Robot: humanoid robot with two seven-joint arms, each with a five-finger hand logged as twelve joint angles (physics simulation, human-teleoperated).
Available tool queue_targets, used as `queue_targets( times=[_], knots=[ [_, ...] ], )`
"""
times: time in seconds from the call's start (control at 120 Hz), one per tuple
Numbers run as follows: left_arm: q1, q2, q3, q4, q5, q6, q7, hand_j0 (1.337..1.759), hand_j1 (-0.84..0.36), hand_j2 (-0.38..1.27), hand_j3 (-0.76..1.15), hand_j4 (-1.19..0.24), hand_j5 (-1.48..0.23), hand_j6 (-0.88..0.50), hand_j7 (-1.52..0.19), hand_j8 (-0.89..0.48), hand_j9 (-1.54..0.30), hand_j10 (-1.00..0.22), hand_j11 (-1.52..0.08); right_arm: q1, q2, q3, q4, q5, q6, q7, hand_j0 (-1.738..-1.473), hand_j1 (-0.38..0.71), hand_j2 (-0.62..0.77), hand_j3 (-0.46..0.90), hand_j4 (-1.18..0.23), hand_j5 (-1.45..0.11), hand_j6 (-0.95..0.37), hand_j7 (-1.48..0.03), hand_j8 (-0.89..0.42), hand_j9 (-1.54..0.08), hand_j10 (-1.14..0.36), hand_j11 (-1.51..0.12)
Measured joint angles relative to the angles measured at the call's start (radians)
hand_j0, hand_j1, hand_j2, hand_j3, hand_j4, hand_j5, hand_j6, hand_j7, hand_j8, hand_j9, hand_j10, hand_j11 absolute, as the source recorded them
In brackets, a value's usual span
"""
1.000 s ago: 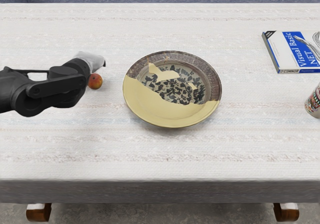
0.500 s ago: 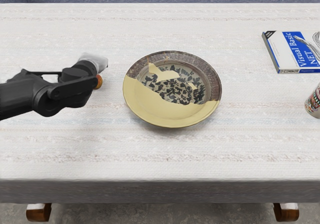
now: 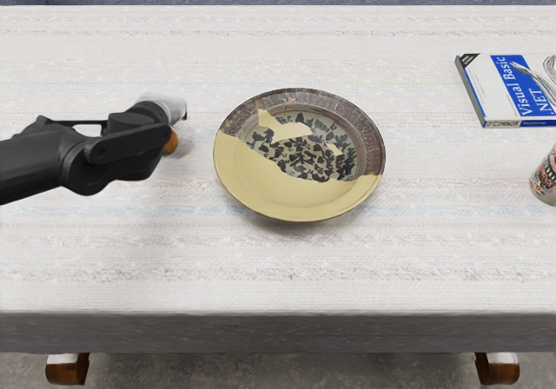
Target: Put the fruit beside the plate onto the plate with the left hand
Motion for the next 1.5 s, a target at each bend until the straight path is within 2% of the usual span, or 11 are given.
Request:
queue_targets(
  times=[0.392,1.233,1.383,1.5],
  knots=[
    [-0.011,-0.032,0.001,0.05,-0.006,-0.061,-0.001,1.658,-0.09,0.08,0.0,-0.37,-0.48,-0.37,-0.48,-0.37,-0.48,-0.37,-0.48,-0.001,0.0,0.0,0.0,0.0,0.0,0.001,-1.658,-0.31,-0.01,0.0,-0.04,-0.05,-0.04,-0.05,-0.04,-0.05,-0.04,-0.05],
    [0.009,-0.055,0.023,0.083,-0.006,-0.063,-0.003,1.658,-0.19,0.09,0.0,-0.45,-0.58,-0.45,-0.58,-0.45,-0.58,-0.45,-0.58,0.0,0.0,0.0,0.0,0.0,0.0,0.003,-1.658,-0.31,-0.01,0.0,-0.04,-0.05,-0.04,-0.05,-0.04,-0.05,-0.04,-0.05],
    [0.008,-0.061,0.029,0.088,-0.005,-0.062,-0.003,1.658,-0.27,0.11,0.0,-0.52,-0.66,-0.48,-0.67,-0.52,-0.67,-0.52,-0.67,0.001,0.0,0.0,0.0,0.0,0.0,0.003,-1.658,-0.31,-0.01,0.0,-0.04,-0.05,-0.04,-0.05,-0.04,-0.05,-0.04,-0.05],
    [0.008,-0.061,0.031,0.089,-0.006,-0.062,-0.003,1.657,-0.31,0.24,0.0,-0.59,-0.77,-0.48,-0.78,-0.59,-0.78,-0.59,-0.78,0.0,0.0,0.0,0.0,0.0,0.0,0.003,-1.658,-0.31,-0.01,0.0,-0.04,-0.05,-0.04,-0.05,-0.04,-0.05,-0.04,-0.05]
  ],
)
